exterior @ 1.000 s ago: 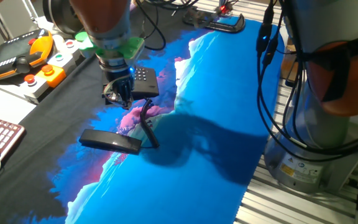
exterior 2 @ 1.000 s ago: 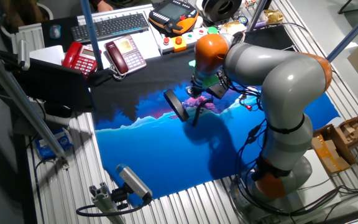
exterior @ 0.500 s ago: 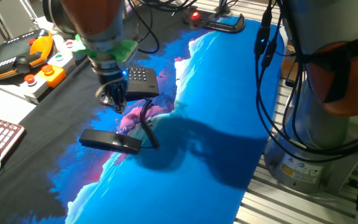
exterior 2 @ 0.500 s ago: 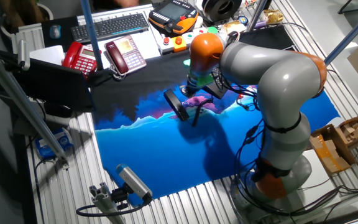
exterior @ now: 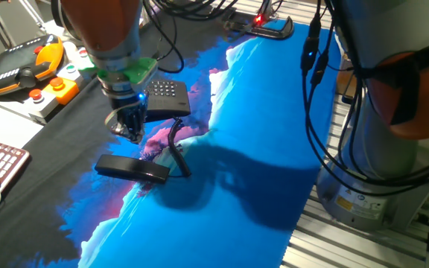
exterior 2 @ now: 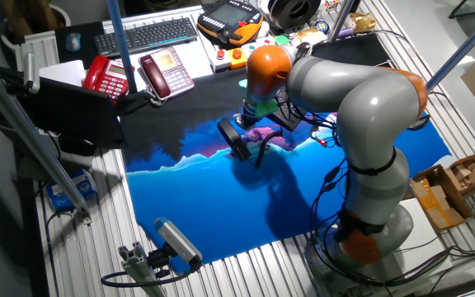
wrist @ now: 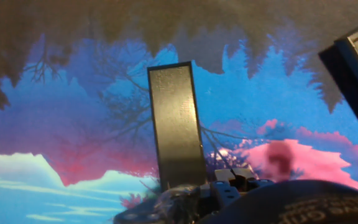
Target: Place the handset of the telephone on the corresponding phone cradle
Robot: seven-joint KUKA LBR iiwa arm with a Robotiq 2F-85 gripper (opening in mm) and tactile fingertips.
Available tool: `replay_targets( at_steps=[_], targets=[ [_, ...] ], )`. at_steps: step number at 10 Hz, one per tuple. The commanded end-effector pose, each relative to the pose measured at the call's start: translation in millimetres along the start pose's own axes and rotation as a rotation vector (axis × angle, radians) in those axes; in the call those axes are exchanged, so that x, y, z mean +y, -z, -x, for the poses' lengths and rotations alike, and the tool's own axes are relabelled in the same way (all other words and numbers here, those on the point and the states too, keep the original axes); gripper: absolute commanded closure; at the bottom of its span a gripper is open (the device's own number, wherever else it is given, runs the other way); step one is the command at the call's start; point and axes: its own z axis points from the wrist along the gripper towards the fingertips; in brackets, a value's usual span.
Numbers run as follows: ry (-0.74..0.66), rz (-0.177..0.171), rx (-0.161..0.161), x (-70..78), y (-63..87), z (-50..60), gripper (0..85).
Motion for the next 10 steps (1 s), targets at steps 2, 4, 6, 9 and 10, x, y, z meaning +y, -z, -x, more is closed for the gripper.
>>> replay_targets(
  at_steps=[2,4,6,9,10],
  targets=[
    [0.002,-0.011,-0.003,6.5,-4.7,2.8,84.3],
    [-0.005,-0.011,-0.002,11.9,-8.2,3.7,84.3],
    [-0.021,-0.006,-0.013,23.7,-12.5,2.1,84.3],
    [-0.004,0.015,-0.026,32.8,-17.7,0.5,67.3],
    [0.001,0.006,-0.034,32.8,-18.5,1.5,49.3]
  ],
)
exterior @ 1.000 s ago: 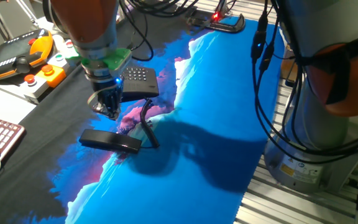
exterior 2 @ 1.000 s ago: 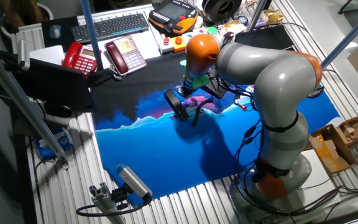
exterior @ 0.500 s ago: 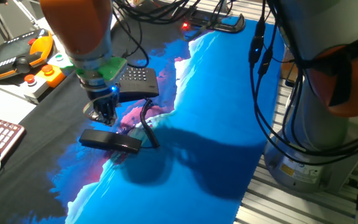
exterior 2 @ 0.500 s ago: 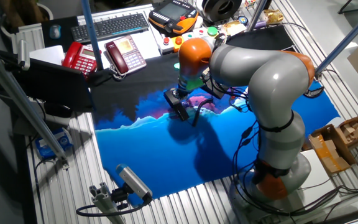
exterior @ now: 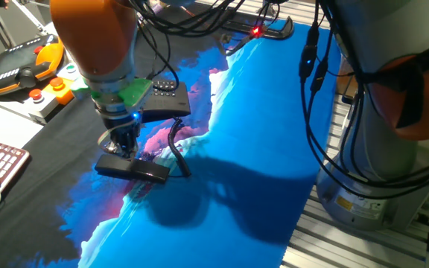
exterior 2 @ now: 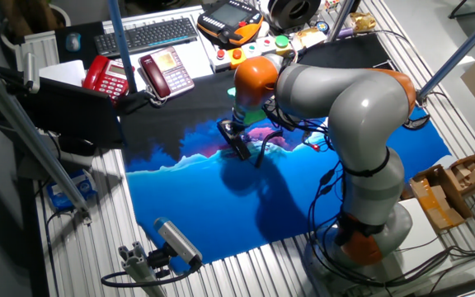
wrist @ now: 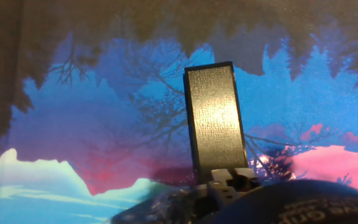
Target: Place the handset of the telephone on the corresponding phone cradle
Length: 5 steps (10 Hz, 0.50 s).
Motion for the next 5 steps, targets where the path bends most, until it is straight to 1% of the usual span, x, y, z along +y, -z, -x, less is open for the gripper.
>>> replay_targets(
  at_steps=[1,2,3,4,5],
  targets=[
    [0.002,-0.002,-0.006,0.3,-0.6,0.2,33.0],
    [0.007,-0.014,-0.011,0.7,-1.2,0.5,17.3],
    [0.013,-0.028,-0.015,1.5,-2.7,0.8,7.3],
    [0.011,-0.029,-0.016,2.4,-4.8,1.2,4.0],
    [0.011,-0.029,-0.016,3.2,-7.4,2.1,2.7]
  ],
)
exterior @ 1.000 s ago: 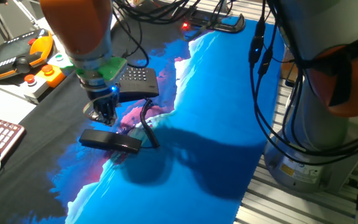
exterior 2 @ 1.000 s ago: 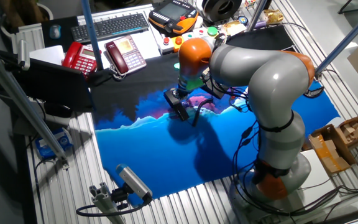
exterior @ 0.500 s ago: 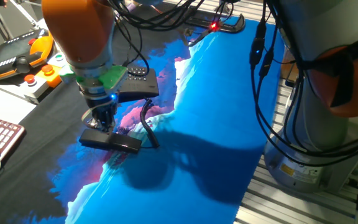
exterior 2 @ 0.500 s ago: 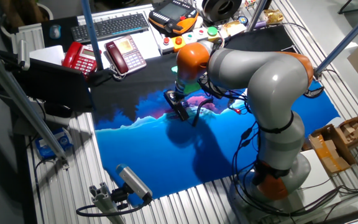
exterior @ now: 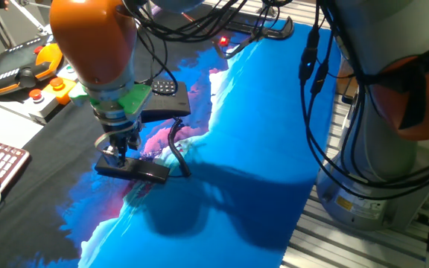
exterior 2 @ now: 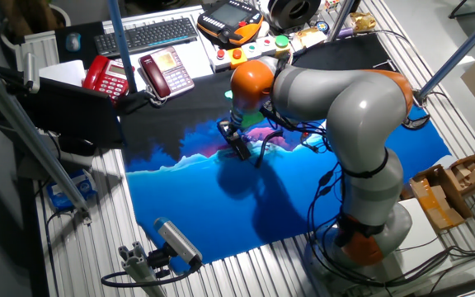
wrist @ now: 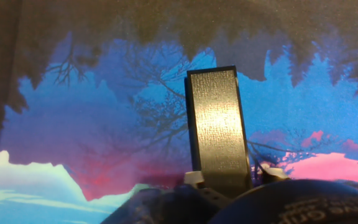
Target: Place the handset of the telephone on the corresponding phone cradle
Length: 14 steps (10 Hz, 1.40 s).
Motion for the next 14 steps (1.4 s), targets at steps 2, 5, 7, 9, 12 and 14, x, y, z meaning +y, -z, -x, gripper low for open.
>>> replay_targets(
  at_steps=[2,5,7,9,12,14],
  targets=[
    [0.000,0.003,-0.001,0.2,-4.4,1.8,2.3],
    [0.002,0.009,-0.001,2.6,-17.5,4.3,2.7],
    [0.005,0.010,-0.005,3.3,-26.8,5.7,3.0],
    [0.005,0.014,-0.001,2.8,-33.3,7.4,3.3],
    [0.005,0.017,0.002,2.6,-36.9,7.4,4.0],
    [0.009,0.017,0.000,2.0,-41.7,7.7,4.3]
  ],
)
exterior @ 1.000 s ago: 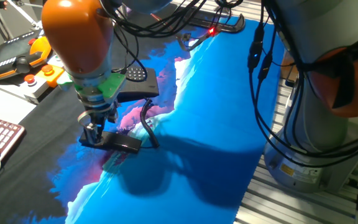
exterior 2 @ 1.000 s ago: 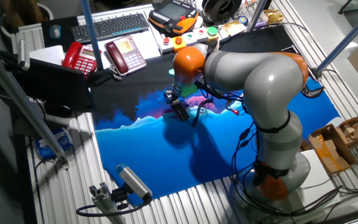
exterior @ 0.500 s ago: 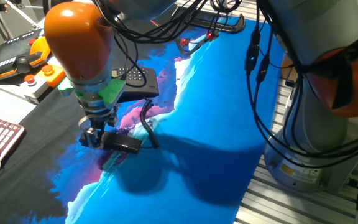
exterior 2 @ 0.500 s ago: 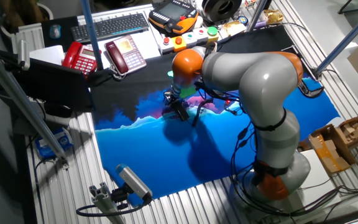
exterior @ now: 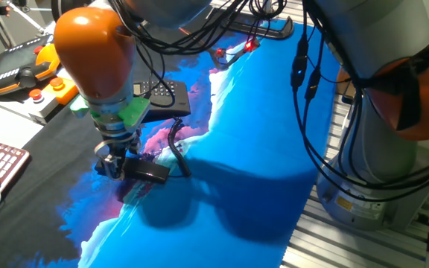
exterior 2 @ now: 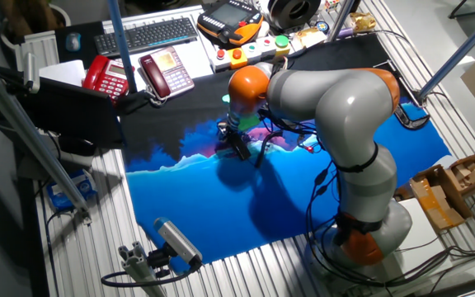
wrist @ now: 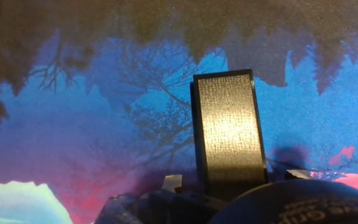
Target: Place the handset of the telephone on the corresponding phone cradle
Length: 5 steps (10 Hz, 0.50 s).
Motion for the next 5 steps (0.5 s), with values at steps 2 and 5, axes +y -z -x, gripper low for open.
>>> replay_targets(
  at_steps=[2,5],
  targets=[
    [0.004,0.001,-0.002,-0.6,-1.6,0.6,5.0],
    [0.005,0.003,-0.002,0.3,-5.8,0.2,8.0]
  ],
)
